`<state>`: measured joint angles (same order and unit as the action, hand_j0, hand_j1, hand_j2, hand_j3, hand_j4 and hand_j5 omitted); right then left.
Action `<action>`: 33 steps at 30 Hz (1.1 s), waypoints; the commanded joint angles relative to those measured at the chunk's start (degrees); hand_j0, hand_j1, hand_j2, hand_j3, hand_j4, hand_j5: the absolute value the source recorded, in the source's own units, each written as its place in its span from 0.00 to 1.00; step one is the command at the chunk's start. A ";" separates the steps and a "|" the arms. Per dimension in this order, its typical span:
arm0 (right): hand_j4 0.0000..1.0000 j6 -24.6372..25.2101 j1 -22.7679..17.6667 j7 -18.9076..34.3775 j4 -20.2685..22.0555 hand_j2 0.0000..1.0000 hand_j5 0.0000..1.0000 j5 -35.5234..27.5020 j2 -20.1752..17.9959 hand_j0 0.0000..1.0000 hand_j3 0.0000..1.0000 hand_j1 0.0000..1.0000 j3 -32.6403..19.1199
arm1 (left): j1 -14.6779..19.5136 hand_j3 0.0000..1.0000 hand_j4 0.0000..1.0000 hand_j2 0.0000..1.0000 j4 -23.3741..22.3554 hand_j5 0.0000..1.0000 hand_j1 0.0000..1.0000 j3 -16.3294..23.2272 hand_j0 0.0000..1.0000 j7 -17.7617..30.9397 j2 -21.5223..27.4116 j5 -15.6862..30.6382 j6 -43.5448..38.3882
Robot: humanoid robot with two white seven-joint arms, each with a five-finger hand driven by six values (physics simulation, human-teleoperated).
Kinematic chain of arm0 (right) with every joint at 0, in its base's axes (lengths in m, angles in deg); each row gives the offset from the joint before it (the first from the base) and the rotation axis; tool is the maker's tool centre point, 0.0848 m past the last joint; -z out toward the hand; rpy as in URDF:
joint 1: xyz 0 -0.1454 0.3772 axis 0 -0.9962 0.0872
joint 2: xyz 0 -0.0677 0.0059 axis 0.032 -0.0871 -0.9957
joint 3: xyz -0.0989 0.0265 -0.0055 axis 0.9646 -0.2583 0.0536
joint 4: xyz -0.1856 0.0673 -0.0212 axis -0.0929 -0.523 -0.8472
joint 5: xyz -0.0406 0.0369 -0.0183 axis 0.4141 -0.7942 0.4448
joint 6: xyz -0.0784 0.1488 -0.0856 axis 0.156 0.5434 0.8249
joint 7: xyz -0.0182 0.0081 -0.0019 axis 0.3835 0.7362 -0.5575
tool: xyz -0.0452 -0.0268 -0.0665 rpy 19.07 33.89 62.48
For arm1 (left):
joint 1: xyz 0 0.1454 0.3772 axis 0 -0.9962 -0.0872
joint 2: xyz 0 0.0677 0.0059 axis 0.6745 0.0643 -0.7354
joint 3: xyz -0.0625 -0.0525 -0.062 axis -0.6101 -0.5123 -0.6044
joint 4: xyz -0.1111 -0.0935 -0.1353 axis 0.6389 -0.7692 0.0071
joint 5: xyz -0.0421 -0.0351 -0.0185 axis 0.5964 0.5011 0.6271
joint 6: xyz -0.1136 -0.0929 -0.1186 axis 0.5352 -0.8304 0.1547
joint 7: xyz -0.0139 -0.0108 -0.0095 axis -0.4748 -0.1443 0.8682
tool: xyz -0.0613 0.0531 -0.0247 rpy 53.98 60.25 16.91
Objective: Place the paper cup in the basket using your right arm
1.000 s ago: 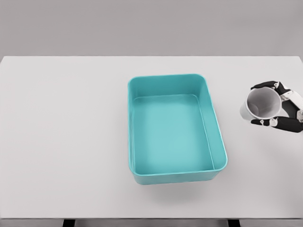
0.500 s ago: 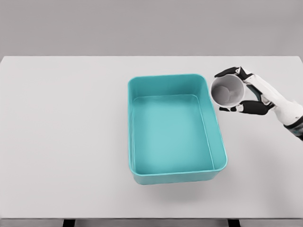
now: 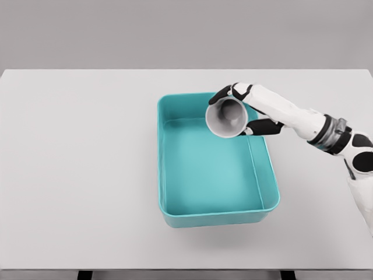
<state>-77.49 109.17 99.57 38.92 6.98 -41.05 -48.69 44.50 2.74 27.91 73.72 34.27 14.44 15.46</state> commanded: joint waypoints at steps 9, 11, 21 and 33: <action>0.46 0.41 4.30 -0.11 0.27 0.46 0.46 9.33 -0.42 0.46 0.46 0.46 8.35 | 0.00 1.00 1.00 1.00 0.00 1.00 1.00 -0.01 1.00 0.01 0.00 0.00 0.00; 0.46 0.41 5.36 -0.11 0.27 0.46 0.46 9.42 -0.77 0.46 0.46 0.46 9.85 | 0.00 1.00 1.00 1.00 0.00 1.00 1.00 -0.01 1.00 0.01 0.00 0.00 0.00; 0.46 0.41 7.64 -0.11 0.27 0.46 0.46 14.95 -3.32 0.46 0.46 0.46 15.20 | 0.00 1.00 1.00 1.00 0.00 1.00 1.00 -0.01 1.00 0.01 0.00 0.00 0.00; 0.55 0.32 11.95 -0.11 0.10 0.55 0.55 19.17 -4.99 0.55 0.55 0.55 21.62 | 0.00 1.00 1.00 1.00 0.00 1.00 1.00 -0.01 1.00 0.01 0.00 0.00 0.00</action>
<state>-77.23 121.56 99.54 39.06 25.69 -45.67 -28.20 44.50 2.74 27.91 73.72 34.27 14.44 15.46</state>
